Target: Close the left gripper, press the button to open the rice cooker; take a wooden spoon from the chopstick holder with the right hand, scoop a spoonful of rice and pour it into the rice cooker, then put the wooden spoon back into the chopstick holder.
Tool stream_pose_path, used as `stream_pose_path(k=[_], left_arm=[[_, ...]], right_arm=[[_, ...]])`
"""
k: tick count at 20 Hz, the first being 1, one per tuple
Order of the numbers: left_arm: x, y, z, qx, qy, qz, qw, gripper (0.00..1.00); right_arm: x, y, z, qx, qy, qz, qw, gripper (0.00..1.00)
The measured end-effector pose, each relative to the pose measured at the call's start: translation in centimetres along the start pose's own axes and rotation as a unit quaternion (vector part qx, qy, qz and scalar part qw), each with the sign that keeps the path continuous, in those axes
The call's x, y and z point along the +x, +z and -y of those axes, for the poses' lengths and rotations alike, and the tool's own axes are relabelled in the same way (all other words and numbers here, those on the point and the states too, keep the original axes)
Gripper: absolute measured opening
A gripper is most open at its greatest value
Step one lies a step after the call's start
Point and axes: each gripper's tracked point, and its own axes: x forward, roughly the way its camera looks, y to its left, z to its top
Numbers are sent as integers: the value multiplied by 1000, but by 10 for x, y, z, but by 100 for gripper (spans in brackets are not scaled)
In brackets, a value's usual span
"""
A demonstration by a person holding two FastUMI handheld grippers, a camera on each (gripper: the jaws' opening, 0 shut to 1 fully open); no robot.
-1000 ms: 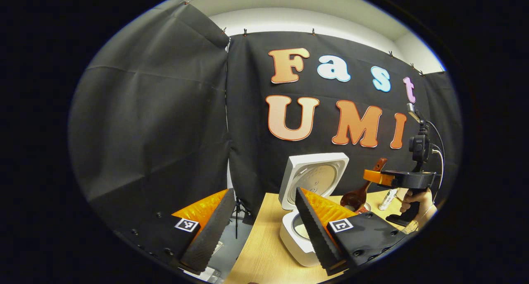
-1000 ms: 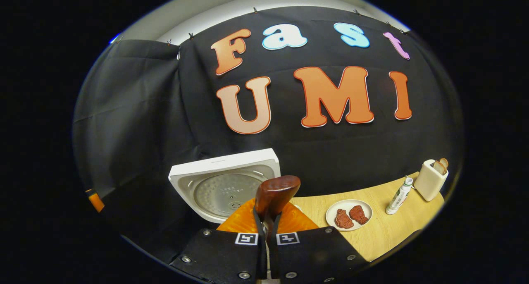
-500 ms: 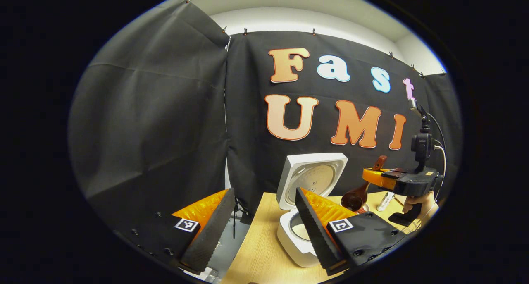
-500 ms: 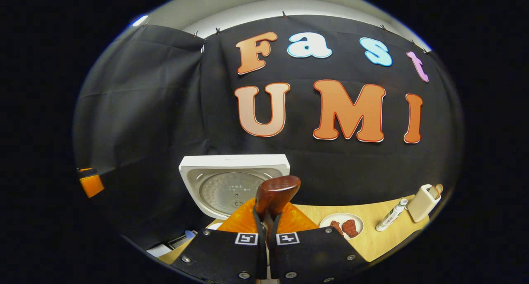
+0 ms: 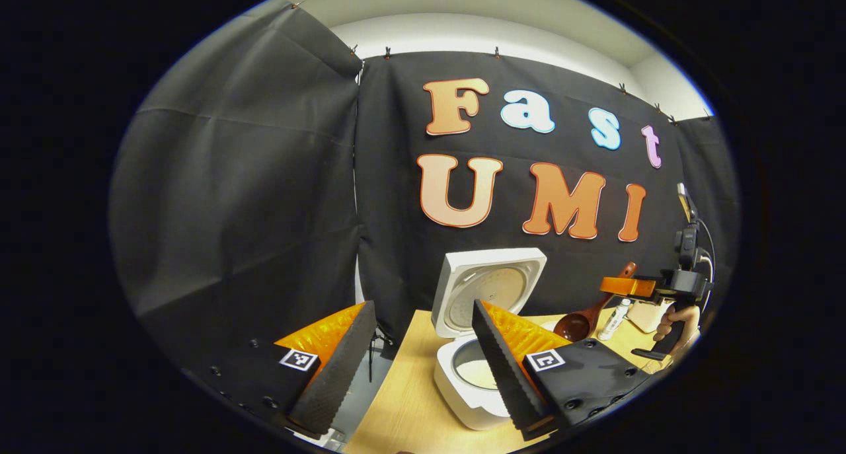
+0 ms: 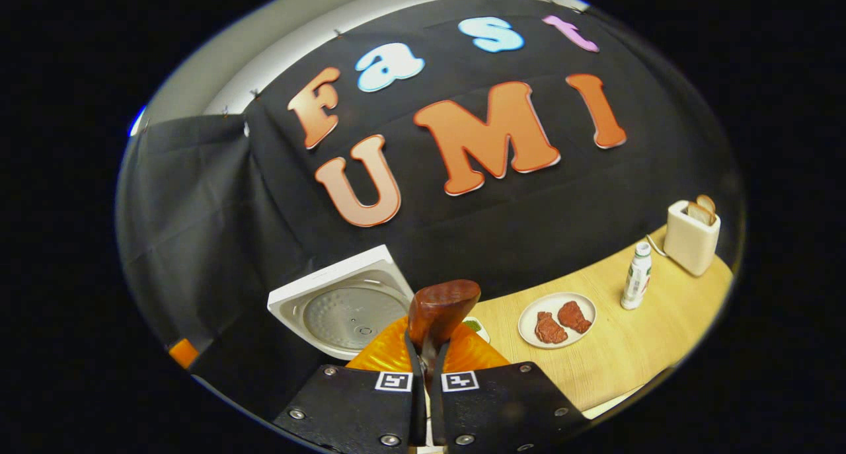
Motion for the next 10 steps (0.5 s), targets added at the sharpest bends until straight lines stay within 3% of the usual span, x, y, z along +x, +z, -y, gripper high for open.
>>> stream_pose_path(k=[3,10], left_arm=[[2,-1,17,-2,-5,-1,1000,100],[-1,10,71,-7,-29,6,1000,100]], right_arm=[[-23,14,48,68,-19,8,997,2],[-92,32,195,109,-112,34,987,2]])
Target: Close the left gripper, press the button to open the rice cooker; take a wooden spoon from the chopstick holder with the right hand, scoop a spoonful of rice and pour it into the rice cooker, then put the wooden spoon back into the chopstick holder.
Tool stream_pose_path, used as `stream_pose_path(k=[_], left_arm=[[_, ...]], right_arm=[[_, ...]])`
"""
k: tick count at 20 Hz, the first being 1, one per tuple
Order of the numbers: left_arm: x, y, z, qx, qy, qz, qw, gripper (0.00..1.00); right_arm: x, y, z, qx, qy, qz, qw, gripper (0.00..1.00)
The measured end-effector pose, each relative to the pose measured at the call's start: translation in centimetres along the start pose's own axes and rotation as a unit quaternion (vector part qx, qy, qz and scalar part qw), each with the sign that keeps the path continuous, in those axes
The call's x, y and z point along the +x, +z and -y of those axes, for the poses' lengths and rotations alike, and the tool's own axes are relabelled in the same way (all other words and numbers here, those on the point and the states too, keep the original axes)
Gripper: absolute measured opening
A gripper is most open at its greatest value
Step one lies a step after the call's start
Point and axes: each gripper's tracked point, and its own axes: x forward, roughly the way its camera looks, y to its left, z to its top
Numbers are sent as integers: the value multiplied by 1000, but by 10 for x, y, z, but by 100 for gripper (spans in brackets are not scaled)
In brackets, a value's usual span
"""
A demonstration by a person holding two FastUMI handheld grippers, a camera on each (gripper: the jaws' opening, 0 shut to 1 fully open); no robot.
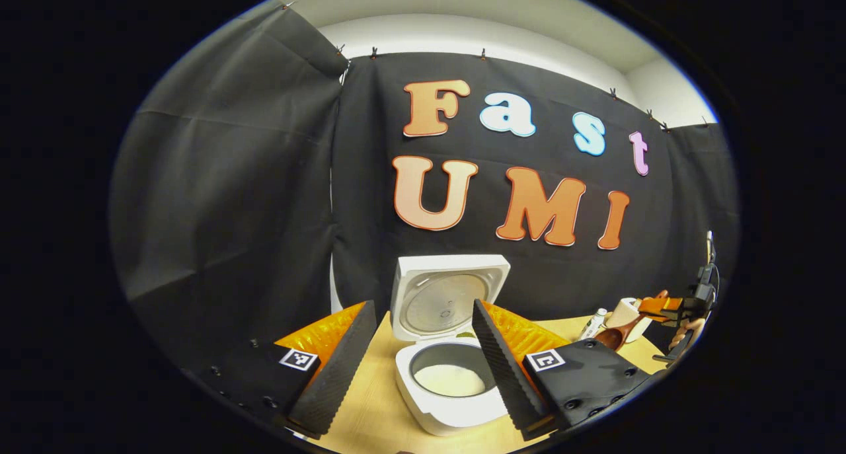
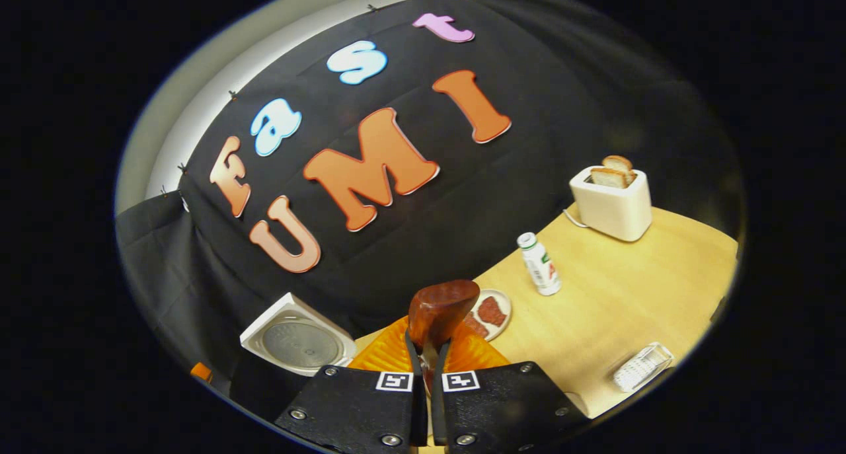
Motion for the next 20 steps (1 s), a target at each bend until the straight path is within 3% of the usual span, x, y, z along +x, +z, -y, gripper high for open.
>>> stream_pose_path(k=[6,10,20], left_arm=[[-2,-2,33,1,-2,-1,1000,99],[-7,1,54,2,-8,0,1000,100],[-22,0,82,18,5,-3,1000,97]], right_arm=[[-46,27,108,13,-74,17,997,2],[-67,23,160,10,-99,12,995,2],[-73,-16,217,-32,-112,-20,993,2]])
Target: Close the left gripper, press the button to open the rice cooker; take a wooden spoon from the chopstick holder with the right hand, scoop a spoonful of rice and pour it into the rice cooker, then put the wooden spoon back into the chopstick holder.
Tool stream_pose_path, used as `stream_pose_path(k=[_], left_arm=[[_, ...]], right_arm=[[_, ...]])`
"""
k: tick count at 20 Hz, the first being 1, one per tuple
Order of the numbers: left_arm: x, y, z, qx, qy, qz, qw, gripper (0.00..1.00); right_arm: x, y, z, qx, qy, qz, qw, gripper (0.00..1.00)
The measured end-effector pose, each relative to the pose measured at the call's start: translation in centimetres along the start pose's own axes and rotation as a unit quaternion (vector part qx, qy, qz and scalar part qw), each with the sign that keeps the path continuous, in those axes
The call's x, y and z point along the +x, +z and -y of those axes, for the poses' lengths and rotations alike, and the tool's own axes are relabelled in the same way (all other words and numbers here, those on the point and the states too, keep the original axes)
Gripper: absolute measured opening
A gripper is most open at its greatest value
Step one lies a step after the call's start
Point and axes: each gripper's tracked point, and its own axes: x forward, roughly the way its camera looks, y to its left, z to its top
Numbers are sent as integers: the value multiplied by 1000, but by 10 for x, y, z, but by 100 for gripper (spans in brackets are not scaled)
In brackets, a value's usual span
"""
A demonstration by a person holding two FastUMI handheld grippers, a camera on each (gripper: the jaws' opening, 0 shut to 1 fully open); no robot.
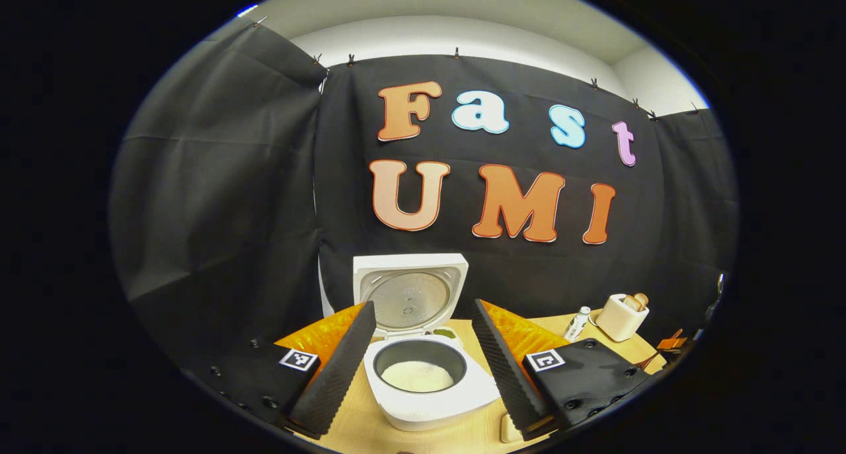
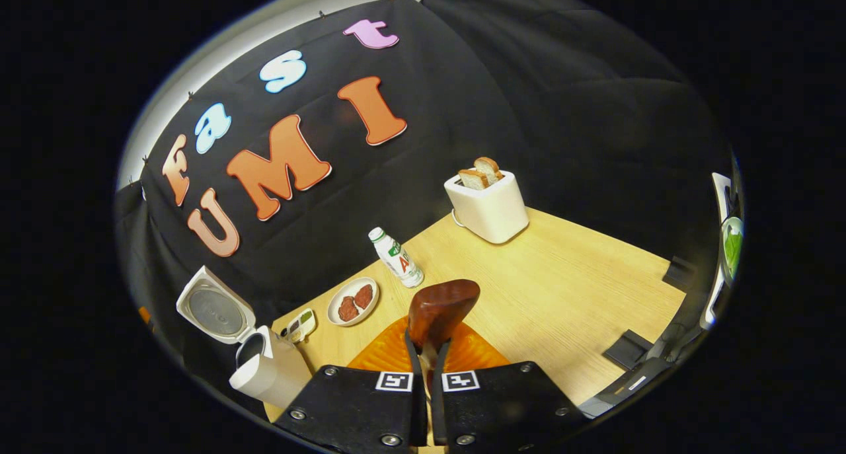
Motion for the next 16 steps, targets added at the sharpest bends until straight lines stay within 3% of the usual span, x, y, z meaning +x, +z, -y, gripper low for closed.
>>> stream_pose_path(k=[10,16], left_arm=[[-6,1,-2,-7,24,-4,1000,99],[2,8,-3,5,32,-12,999,99]], right_arm=[[31,-53,13,-31,7,-45,998,2],[37,-67,22,-38,9,-60,997,11]])
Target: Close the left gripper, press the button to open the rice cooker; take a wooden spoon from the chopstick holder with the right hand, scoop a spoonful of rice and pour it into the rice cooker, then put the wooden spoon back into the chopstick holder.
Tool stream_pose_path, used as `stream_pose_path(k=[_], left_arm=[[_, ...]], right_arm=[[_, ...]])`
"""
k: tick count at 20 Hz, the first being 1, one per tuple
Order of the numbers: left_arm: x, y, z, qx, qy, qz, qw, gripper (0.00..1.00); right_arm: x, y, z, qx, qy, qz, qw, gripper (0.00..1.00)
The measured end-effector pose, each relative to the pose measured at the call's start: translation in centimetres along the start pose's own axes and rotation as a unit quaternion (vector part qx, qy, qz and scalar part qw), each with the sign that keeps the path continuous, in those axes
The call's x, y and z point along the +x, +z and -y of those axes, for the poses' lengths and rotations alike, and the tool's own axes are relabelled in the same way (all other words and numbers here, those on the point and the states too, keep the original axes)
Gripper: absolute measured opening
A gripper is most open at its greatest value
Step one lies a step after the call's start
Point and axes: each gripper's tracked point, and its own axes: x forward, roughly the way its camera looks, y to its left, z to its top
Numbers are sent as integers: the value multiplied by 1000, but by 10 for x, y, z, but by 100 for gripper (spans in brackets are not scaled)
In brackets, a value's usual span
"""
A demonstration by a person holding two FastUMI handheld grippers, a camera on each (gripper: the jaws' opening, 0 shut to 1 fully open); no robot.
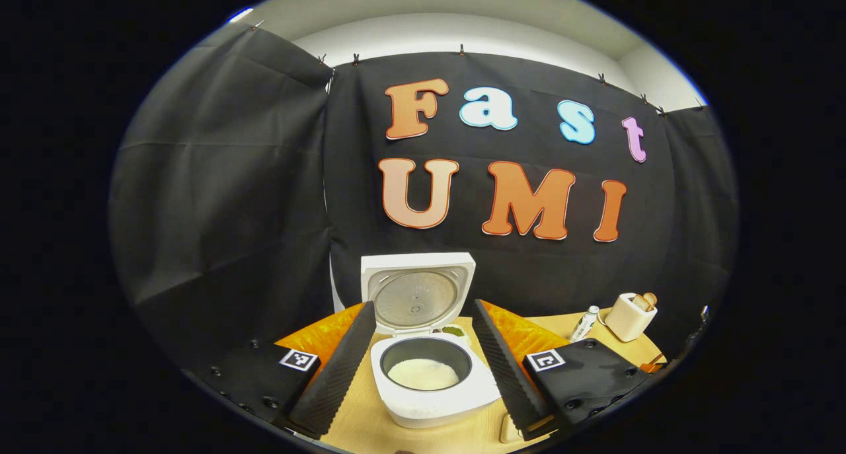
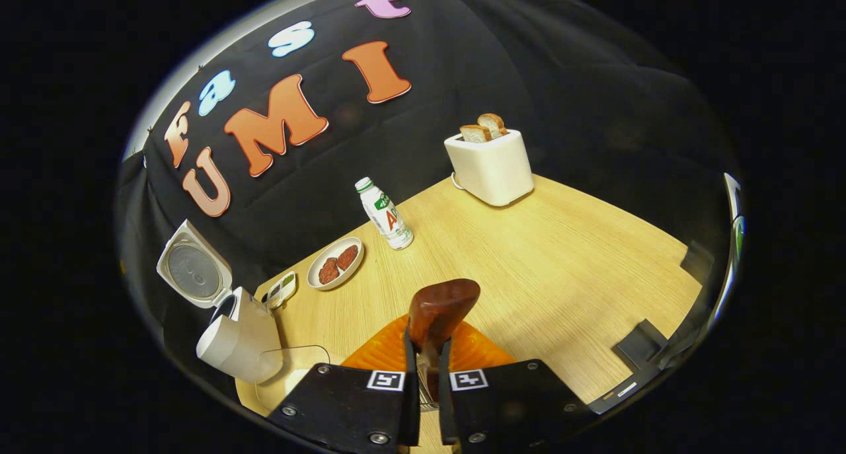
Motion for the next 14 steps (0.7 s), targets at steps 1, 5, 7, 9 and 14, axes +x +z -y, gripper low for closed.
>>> stream_pose_path(k=[1,5,7,9,14], left_arm=[[2,1,-4,4,8,-3,1000,99],[12,17,-6,0,9,6,1000,99],[20,30,-1,-13,-4,16,1000,100],[29,39,-1,-24,-11,19,999,100],[73,70,-10,-22,-17,16,999,100]], right_arm=[[0,2,3,2,-3,2,1000,12],[1,12,13,-16,-28,3,999,41],[-3,25,20,-22,-42,14,999,83],[-14,44,30,-25,-61,32,997,95],[-47,85,31,-43,-79,62,994,95]])
